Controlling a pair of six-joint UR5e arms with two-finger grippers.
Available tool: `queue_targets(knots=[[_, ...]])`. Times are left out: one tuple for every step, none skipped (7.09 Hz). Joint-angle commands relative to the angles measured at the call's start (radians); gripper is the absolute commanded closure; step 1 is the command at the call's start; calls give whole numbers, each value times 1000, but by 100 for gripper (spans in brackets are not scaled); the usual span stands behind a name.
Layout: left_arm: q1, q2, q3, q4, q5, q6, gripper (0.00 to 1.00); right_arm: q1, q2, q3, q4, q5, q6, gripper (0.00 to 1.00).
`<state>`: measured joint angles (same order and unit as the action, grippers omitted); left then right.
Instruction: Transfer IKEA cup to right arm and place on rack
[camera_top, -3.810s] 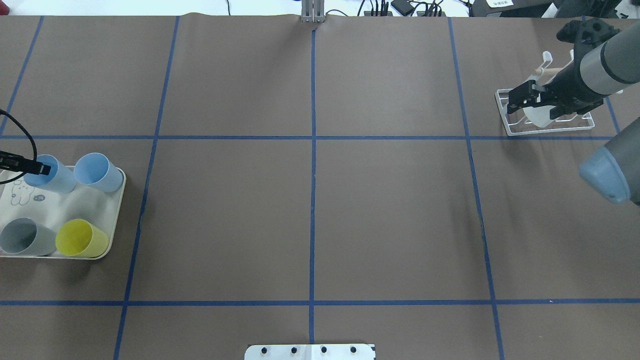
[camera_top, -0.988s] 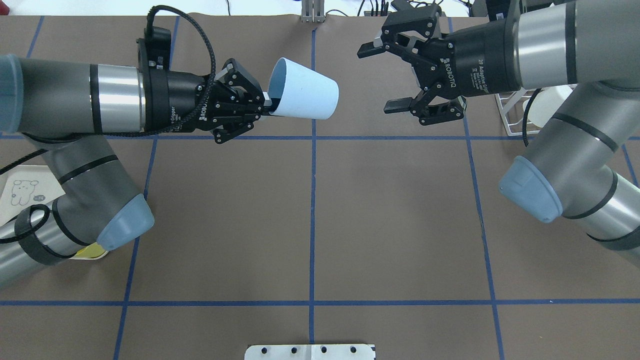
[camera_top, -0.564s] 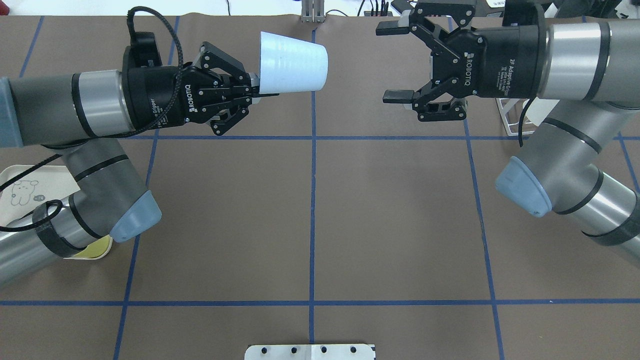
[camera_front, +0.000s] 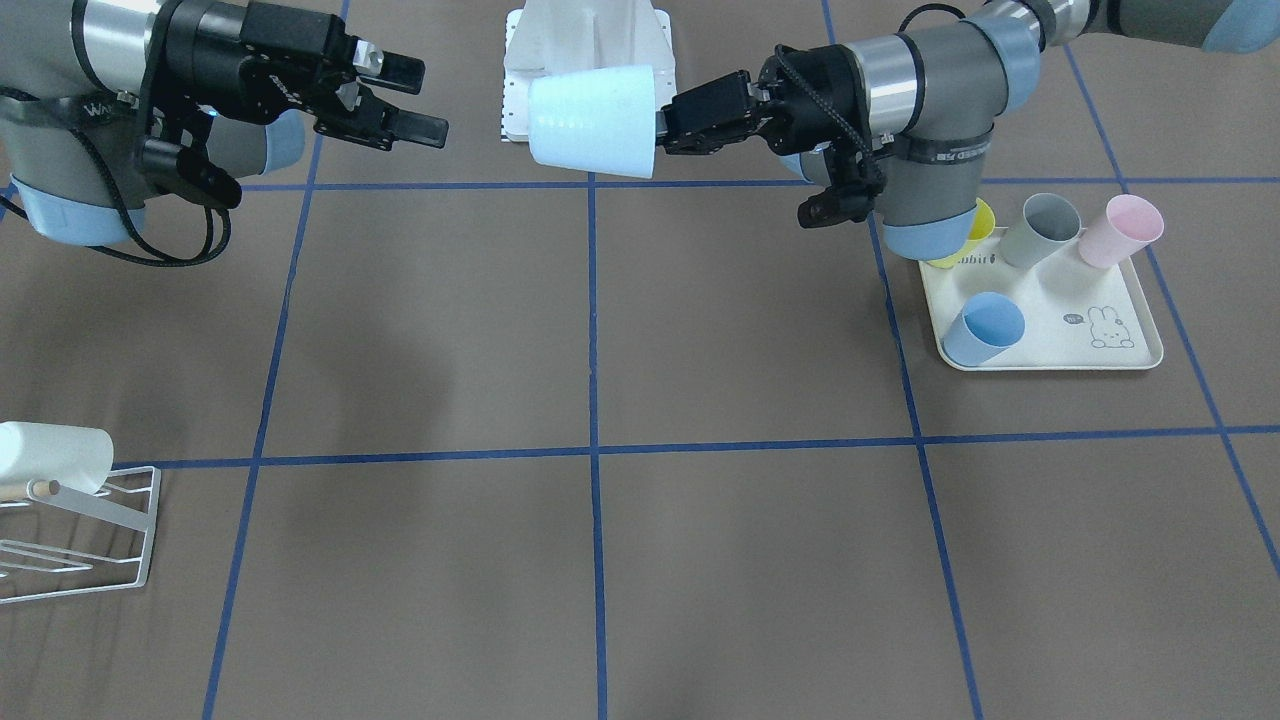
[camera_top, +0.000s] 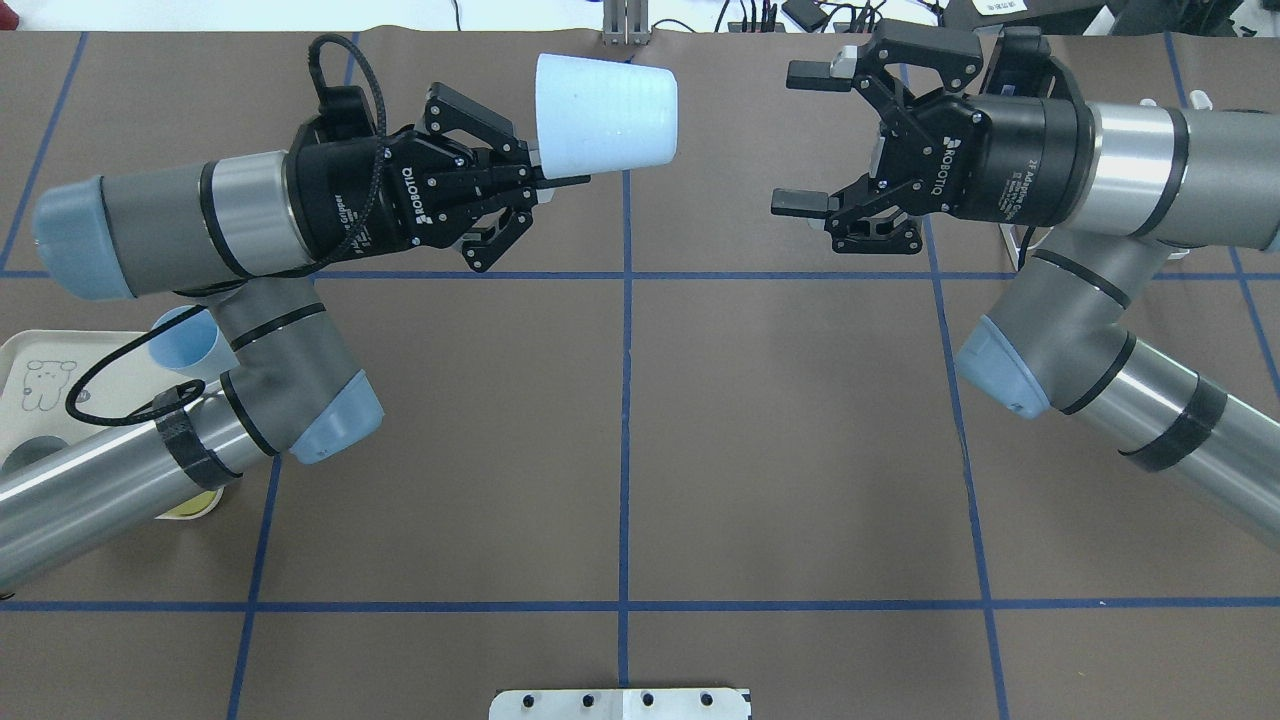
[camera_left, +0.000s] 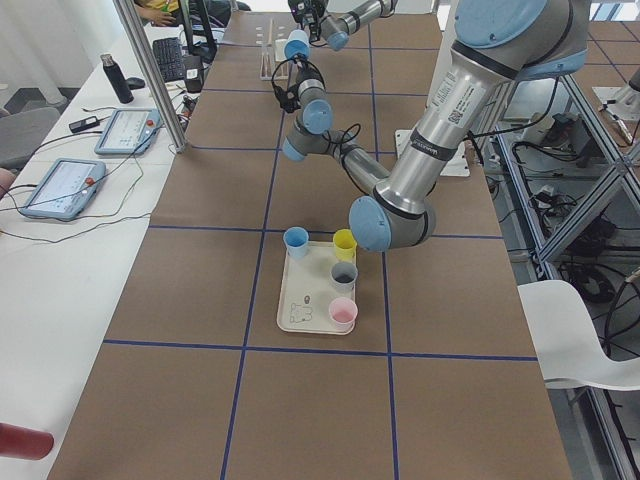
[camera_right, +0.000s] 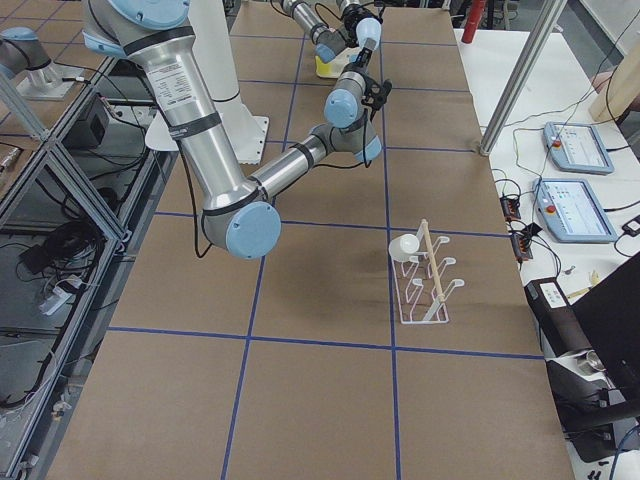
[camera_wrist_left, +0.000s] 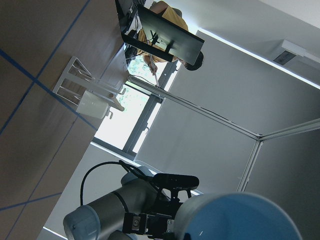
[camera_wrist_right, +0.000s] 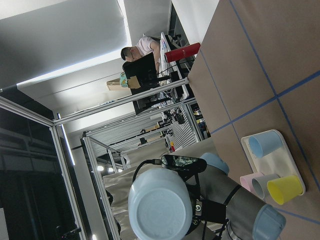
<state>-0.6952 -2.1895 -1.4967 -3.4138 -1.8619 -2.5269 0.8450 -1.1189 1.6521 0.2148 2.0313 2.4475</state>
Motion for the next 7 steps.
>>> queue_targets(knots=[[41,-25,25,-12,0,-4,100,-23,14,-18,37,-3,-4,0],[43,-33,27,-12,0,-4,100,-41,16,-17,40,-3,-7,0],[49,-36,29,-9,0,-3,100,-53,17,-17,43,-5,-18,0],[57,-44,29,-8,1,-1,100,-58,25,-18,40,-5,-19,0],[62,-49,32,-7,3,-1,100,-61,27,-18,40,-5,-19,0],[63,-50,36,-7,1,0,100,-64,28,-18,40,-8,-19,0],[69,-52,36,-7,3,0,100,-73,30,-18,37,-34,-19,1]])
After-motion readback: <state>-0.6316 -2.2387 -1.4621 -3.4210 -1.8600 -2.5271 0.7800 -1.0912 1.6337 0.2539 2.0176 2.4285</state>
